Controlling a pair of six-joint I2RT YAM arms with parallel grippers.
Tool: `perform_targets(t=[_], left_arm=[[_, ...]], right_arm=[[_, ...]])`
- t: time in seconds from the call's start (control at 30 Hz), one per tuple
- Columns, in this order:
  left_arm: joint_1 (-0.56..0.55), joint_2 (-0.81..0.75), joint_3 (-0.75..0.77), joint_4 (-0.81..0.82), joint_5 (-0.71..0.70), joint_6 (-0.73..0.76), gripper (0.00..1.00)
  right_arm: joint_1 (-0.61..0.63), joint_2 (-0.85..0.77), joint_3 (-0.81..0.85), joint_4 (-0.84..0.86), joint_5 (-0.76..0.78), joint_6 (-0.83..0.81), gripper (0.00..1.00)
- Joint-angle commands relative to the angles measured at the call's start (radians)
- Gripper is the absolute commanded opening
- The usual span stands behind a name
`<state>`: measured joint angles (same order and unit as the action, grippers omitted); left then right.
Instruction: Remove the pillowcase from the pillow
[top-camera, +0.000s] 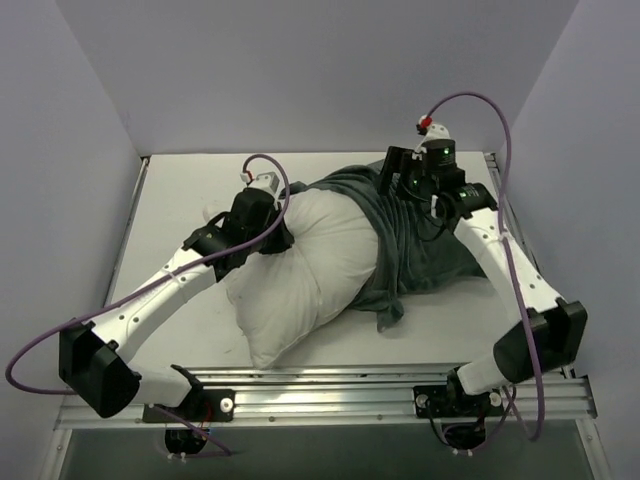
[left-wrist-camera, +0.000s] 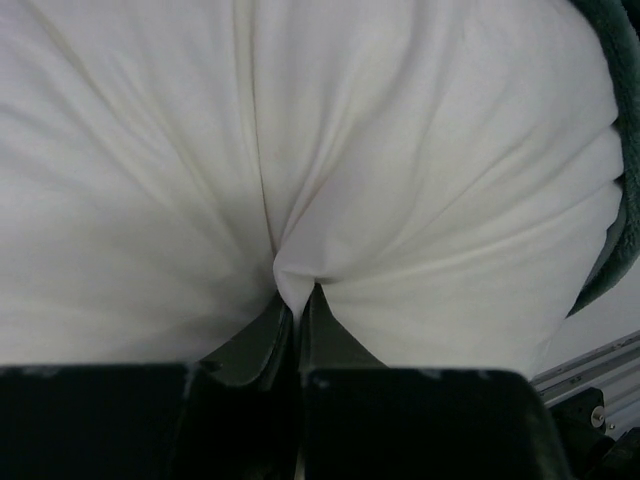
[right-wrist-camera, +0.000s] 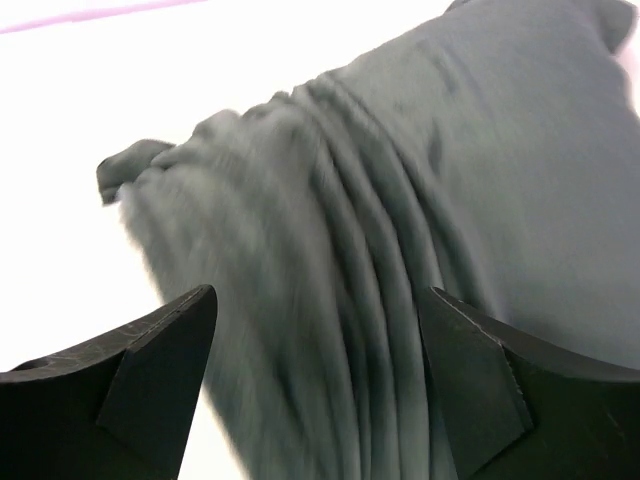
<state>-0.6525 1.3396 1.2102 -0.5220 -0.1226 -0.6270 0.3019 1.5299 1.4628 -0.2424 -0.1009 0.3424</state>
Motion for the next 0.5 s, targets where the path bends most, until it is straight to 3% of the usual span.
perform_targets(t=[0.0,0.13,0.23,0.33,0.47], left_arm=[[0.005,0.042,0.068,0.082,-0.040,-0.020,0.02],[0.008,0.032,0.017,0.096,-0.057,-0.036,0.02],[0.016,0.023,-0.015,0.094,-0.065,-0.037,0.03],[0.040,0.024,-0.024,0.083,-0.066,-0.030,0.03],[0.089,0.033,-0.003,0.080,-0.083,0.031,0.04]], right_arm=[[0.000,-0.164,-0.126,-0.003,0.115,0.023,0.78],[0.000,-0.310,-0.303,-0.031,0.112,0.059,0.77],[0.003,-0.349,-0.430,0.021,-0.002,0.107,0.73],[0.006,-0.306,-0.498,0.100,-0.060,0.141,0.71],[0.006,-0.186,-0.464,0.210,-0.056,0.133,0.70]])
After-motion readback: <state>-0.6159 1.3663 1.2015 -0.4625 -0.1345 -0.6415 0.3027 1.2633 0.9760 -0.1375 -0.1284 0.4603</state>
